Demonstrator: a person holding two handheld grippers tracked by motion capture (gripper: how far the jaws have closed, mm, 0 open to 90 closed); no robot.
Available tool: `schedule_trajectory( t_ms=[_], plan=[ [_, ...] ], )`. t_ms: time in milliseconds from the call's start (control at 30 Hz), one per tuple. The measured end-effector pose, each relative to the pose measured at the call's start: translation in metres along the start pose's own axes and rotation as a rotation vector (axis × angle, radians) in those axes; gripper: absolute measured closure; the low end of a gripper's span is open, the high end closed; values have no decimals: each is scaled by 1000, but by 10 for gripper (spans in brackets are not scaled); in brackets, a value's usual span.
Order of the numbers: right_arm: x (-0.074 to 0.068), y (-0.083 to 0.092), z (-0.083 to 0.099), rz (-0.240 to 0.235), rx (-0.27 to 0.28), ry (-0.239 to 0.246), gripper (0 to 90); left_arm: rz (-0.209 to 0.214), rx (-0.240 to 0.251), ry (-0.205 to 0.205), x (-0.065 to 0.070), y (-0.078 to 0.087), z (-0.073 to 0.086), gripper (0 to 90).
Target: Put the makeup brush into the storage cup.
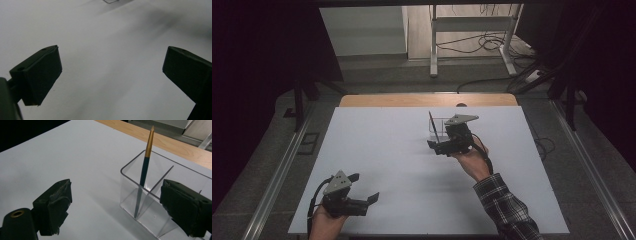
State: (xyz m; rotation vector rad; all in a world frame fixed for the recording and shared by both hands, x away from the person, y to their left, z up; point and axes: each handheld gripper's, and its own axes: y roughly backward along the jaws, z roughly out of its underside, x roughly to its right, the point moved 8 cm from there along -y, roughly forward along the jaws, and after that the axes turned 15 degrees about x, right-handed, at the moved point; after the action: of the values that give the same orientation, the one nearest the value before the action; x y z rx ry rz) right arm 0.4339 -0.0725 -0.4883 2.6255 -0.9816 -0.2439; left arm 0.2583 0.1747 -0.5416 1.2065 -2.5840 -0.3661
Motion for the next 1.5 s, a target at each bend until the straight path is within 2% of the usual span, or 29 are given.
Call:
schedule_trajectory(
  t_ms=[1300,1500],
  plan=[
    [-7,19,18,-18,-39,13,74,1,2,-1,0,0,0,26],
    [-6,24,18,-16,-37,2,74,2,2,-1,0,0,0,26]
  ],
)
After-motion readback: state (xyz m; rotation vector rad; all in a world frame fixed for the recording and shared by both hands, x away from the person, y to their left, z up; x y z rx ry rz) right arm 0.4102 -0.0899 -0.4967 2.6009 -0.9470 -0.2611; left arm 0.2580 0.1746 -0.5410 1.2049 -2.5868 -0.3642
